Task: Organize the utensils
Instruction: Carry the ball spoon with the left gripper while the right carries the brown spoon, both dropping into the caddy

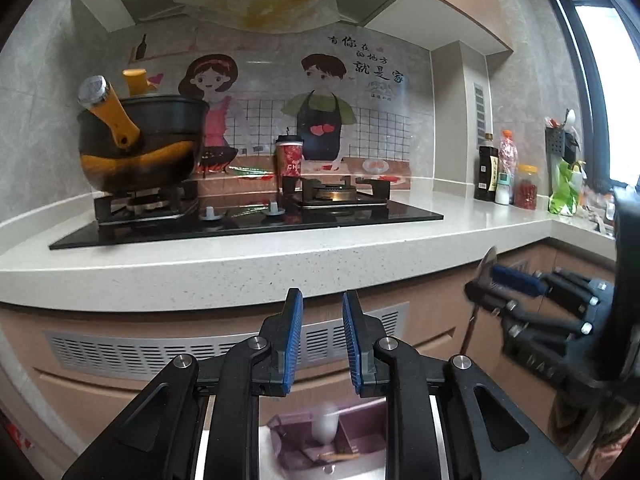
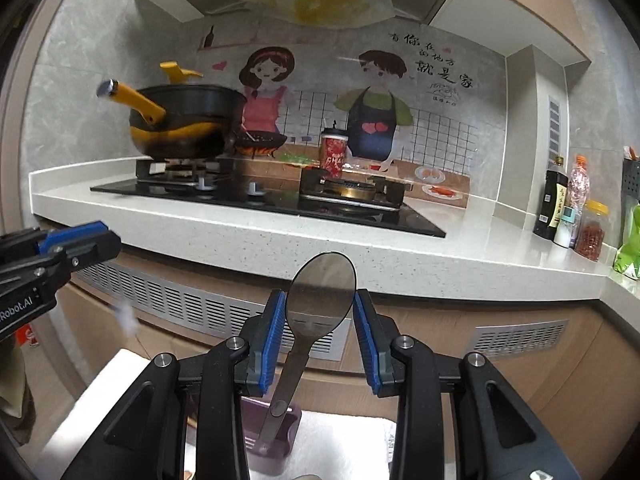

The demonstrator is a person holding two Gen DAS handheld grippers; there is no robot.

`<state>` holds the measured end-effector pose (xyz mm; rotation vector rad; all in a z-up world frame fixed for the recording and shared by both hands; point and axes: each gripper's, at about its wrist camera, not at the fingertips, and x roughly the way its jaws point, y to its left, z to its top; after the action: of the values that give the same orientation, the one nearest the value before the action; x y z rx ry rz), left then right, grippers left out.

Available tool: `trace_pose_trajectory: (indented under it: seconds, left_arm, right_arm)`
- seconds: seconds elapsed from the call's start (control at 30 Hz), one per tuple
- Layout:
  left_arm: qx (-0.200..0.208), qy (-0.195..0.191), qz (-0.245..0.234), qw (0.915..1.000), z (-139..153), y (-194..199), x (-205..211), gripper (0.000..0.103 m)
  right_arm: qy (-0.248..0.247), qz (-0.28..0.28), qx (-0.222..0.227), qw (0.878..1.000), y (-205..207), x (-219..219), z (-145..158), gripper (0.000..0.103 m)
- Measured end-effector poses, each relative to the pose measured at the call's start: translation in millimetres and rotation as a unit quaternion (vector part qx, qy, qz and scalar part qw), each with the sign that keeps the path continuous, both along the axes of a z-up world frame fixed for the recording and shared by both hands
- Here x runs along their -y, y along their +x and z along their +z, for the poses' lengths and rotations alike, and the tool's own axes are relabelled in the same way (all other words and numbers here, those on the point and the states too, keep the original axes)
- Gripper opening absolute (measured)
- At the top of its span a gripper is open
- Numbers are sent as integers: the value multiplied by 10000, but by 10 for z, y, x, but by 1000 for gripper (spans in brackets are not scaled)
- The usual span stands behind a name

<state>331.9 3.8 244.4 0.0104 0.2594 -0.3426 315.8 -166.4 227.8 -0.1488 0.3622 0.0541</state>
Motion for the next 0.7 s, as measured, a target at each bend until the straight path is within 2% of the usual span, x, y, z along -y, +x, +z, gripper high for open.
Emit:
trace_pose_trajectory:
  seconds: [0.17, 0.3, 0.4, 0.43, 0.53, 0.6, 0.63, 0.7]
  left_arm:
    - [-306, -12, 5, 9995, -240, 279, 45, 21]
    - [-719, -142, 38, 9973, -483, 428, 0, 22]
    - [-1066, -159, 23, 9942, -684, 471, -52, 24]
    - [-1172, -166, 54, 9930, -757, 470, -72, 26]
    - [-1419, -155, 143, 9897, -954, 377, -134, 34]
    - [-1587, -111, 208, 9870, -1079, 295, -168, 46]
    - [-1662, -115, 233, 9858, -1139, 246, -191, 53]
    - [-1845, -74, 307, 9823, -1287, 136, -219, 55]
  right_arm:
    - [-143, 34, -212, 9997, 234, -137, -335, 32]
    - [-182, 110, -509, 9985, 391, -198, -653, 33]
    - [-218, 275, -878, 9955, 509, -229, -897, 39]
    - [-215, 292, -949, 9948, 517, -228, -964, 44]
    - [-212, 296, -1076, 9935, 481, -196, -1086, 45]
    - [-177, 289, -1135, 9930, 422, -143, -1115, 45]
    - [-153, 273, -1188, 9924, 378, -102, -1136, 48]
    - [-105, 226, -1309, 9911, 291, -28, -1192, 56]
